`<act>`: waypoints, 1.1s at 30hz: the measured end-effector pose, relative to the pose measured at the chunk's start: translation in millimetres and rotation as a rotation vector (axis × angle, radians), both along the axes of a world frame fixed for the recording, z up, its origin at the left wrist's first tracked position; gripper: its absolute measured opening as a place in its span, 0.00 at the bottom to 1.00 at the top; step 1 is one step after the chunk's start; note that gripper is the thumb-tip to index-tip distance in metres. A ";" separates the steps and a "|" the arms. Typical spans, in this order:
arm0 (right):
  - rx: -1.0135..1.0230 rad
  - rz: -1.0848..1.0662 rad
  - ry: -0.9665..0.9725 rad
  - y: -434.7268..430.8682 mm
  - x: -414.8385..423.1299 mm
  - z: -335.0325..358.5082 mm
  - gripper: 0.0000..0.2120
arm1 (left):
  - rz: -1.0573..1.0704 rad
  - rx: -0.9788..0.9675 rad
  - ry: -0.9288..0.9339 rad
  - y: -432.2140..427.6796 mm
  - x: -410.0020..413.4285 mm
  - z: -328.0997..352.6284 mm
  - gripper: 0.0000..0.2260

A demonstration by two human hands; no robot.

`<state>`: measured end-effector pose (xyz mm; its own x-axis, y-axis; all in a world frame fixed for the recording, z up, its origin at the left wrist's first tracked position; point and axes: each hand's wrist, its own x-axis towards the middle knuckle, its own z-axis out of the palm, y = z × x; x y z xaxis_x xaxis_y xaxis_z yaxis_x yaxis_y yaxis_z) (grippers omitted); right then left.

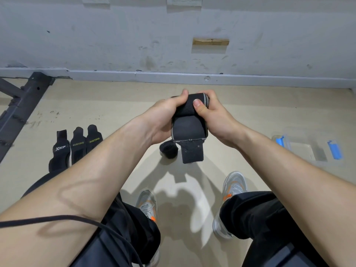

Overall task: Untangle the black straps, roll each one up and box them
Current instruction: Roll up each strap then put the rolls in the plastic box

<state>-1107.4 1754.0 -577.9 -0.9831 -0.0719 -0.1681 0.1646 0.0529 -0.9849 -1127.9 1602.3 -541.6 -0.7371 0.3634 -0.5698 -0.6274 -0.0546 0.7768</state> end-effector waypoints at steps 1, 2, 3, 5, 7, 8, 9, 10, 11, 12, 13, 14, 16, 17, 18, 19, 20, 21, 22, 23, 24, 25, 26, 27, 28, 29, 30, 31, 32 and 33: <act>0.003 0.006 0.007 0.0 0.4 1.0 0.05 | 0.031 -0.030 0.033 0.3 -1.0 -1.0 0.19; 0.006 0.011 0.016 -0.3 0.7 1.9 0.05 | 0.056 -0.057 0.064 0.1 -1.8 -2.0 0.17; -0.001 0.010 0.018 -0.9 1.5 3.1 0.06 | 0.075 -0.071 0.086 -0.4 -2.4 -2.6 0.16; -0.056 -0.010 -0.008 -3.5 3.6 6.7 0.10 | 0.100 -0.078 0.114 -1.4 -4.1 -3.6 0.14; -0.126 -0.053 -0.083 -6.2 4.8 10.3 0.14 | 0.118 -0.069 0.137 -2.5 -5.8 -4.4 0.11; -0.149 -0.075 -0.129 -6.5 4.5 10.5 0.16 | 0.128 -0.072 0.152 -2.7 -7.2 -5.2 0.09; -0.160 -0.088 -0.173 -6.6 4.4 11.0 0.17 | 0.144 -0.079 0.165 -2.6 -8.6 -5.9 0.09; -0.161 -0.091 -0.211 -6.4 4.3 11.4 0.17 | 0.167 -0.086 0.176 -2.7 -10.2 -7.3 0.10; -0.153 -0.082 -0.239 -6.1 4.5 12.3 0.18 | 0.194 -0.089 0.182 -2.8 -11.8 -8.7 0.13; -0.135 -0.061 -0.256 -5.6 4.6 13.0 0.18 | 0.221 -0.092 0.185 -3.1 -13.5 -9.8 0.15; -0.113 -0.026 -0.264 -5.0 5.4 14.0 0.16 | 0.246 -0.097 0.186 -3.5 -14.8 -10.3 0.17; -0.093 0.010 -0.264 -4.2 6.4 14.6 0.12 | 0.266 -0.104 0.189 -4.1 -16.2 -10.3 0.17; -0.061 0.044 -0.266 -3.2 7.9 15.7 0.06 | 0.297 -0.113 0.195 -5.5 -18.0 -9.9 0.17; -0.042 0.037 -0.264 -2.7 8.1 16.0 0.07 | 0.311 -0.108 0.196 -5.8 -18.2 -9.2 0.17; -0.022 0.027 -0.260 -2.3 7.9 16.2 0.08 | 0.321 -0.104 0.201 -5.8 -18.4 -8.7 0.16; -0.013 0.017 -0.262 -2.4 7.8 17.1 0.08 | 0.334 -0.105 0.215 -5.7 -18.7 -8.7 0.16; -0.012 0.011 -0.265 -2.3 7.2 18.0 0.09 | 0.350 -0.111 0.237 -5.4 -19.0 -9.3 0.15; -0.020 0.003 -0.270 -2.3 6.7 19.1 0.09 | 0.367 -0.121 0.267 -4.9 -19.1 -10.3 0.16; -0.032 -0.006 -0.275 -2.2 5.9 20.1 0.10 | 0.378 -0.136 0.303 -4.4 -19.4 -11.9 0.16; -0.046 -0.012 -0.284 -2.6 5.6 22.1 0.09 | 0.379 -0.156 0.345 -4.4 -19.4 -13.6 0.17; -0.058 -0.015 -0.293 -2.9 5.2 23.2 0.09 | 0.369 -0.180 0.390 -4.5 -19.1 -14.9 0.17; -0.068 -0.017 -0.302 -3.1 5.1 24.3 0.08 | 0.352 -0.205 0.435 -4.8 -18.8 -16.5 0.17; -0.077 -0.020 -0.307 -2.9 5.0 25.1 0.08 | 0.333 -0.225 0.477 -5.3 -18.6 -18.0 0.17; -0.083 -0.027 -0.308 -2.6 5.3 26.2 0.08 | 0.314 -0.240 0.515 -5.5 -18.3 -19.2 0.16; -0.086 -0.036 -0.302 -2.0 5.2 26.7 0.08 | 0.296 -0.247 0.550 -5.2 -17.9 -19.9 0.16; -0.086 -0.047 -0.291 -1.0 5.0 27.3 0.09 | 0.279 -0.251 0.580 -4.6 -17.5 -20.3 0.16; -0.086 -0.057 -0.276 -0.1 4.6 27.6 0.09 | 0.264 -0.252 0.603 -3.7 -16.9 -20.7 0.16; -0.087 -0.069 -0.264 0.3 4.5 28.2 0.08 | 0.250 -0.250 0.616 -3.1 -16.5 -20.5 0.16; -0.089 -0.083 -0.254 1.1 4.0 27.8 0.08 | 0.236 -0.244 0.617 -2.5 -16.1 -20.0 0.16; -0.086 -0.098 -0.247 2.0 3.7 27.5 0.07 | 0.219 -0.226 0.609 -2.3 -16.0 -19.0 0.16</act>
<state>-1103.7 1756.0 -550.5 -0.9160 -0.0032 -0.4013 0.4008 -0.0568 -0.9144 -1143.9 1600.1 -560.6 -0.9931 0.0906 -0.0746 -0.0680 0.0744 0.9949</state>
